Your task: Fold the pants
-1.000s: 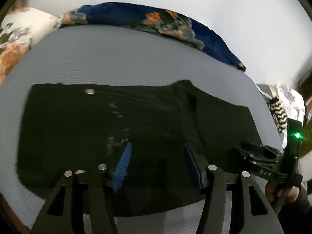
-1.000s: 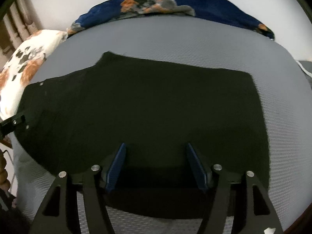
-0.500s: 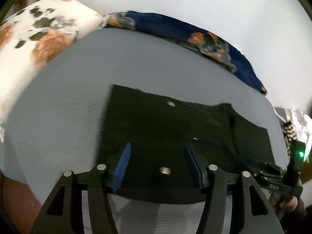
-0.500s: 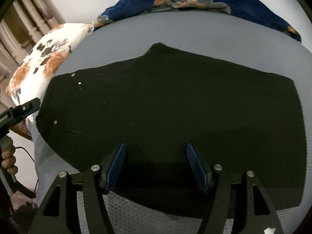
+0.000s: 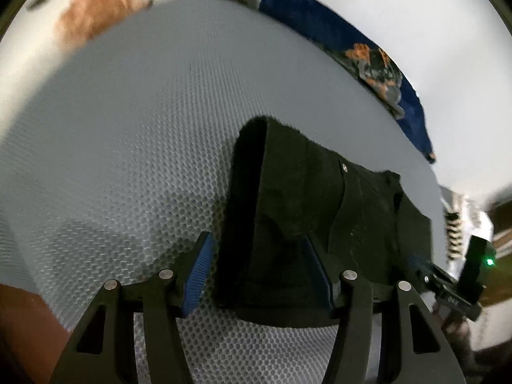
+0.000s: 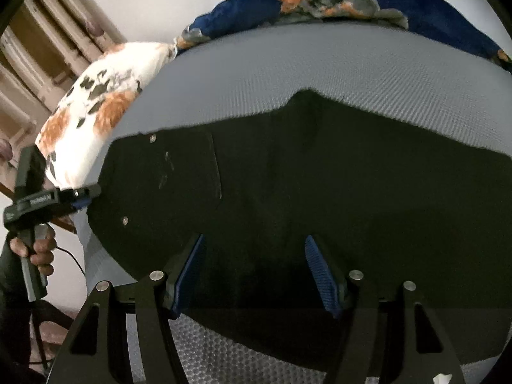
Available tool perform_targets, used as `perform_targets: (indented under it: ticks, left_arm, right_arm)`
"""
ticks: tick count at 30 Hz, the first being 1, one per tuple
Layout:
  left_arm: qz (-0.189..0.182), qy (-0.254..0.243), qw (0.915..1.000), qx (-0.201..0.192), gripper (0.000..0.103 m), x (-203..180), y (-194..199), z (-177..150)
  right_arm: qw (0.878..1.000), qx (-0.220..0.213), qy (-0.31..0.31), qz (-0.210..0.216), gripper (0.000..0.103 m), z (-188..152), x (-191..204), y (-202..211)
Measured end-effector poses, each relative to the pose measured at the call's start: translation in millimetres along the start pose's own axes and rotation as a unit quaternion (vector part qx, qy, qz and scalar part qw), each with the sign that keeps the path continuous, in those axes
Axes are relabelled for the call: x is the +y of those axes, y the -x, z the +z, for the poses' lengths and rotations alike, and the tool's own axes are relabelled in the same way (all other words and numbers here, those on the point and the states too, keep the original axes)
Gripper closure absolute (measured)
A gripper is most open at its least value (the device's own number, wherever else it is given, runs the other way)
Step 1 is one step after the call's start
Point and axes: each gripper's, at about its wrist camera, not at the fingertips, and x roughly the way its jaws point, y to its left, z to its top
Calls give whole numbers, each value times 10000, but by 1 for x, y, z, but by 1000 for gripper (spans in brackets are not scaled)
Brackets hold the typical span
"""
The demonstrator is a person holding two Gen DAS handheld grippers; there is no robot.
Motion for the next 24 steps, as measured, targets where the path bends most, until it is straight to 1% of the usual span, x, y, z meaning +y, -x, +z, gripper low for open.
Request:
perform_targets:
  ticks: [1,3,6,10,14,20,24]
  left_arm:
    - [-137,47,9998,107,45,4,-3,2]
    - [-532,147,9979,328,45,13,-10,7]
    - [-917,264,9941,509,45,23,-19,12]
    - [-1257,190,9894,703,45,30,-29,17]
    - [-1663,142,9814,948,45,40,-34,27]
    - [-2099,90,9722,1030,45,49,-40,37]
    - [-2453,124,9635,1061,45,63,-40,39]
  right_arm:
    - [10000,-27,-20,-74,41,3,-1,2]
    - [9998,-93,-72,-155,41,8,-3,7]
    - [9994,-166,-160,-266,41,14,-7,12]
    - [9980,-336,-361,-401,41,18,-12,22]
    - [9968,-370,-547,-440,41,20,-14,25]
    - [9960,-211,-628,-604,41,22,-12,23]
    - [9956,-204,-523,-751,41,27,-5,22]
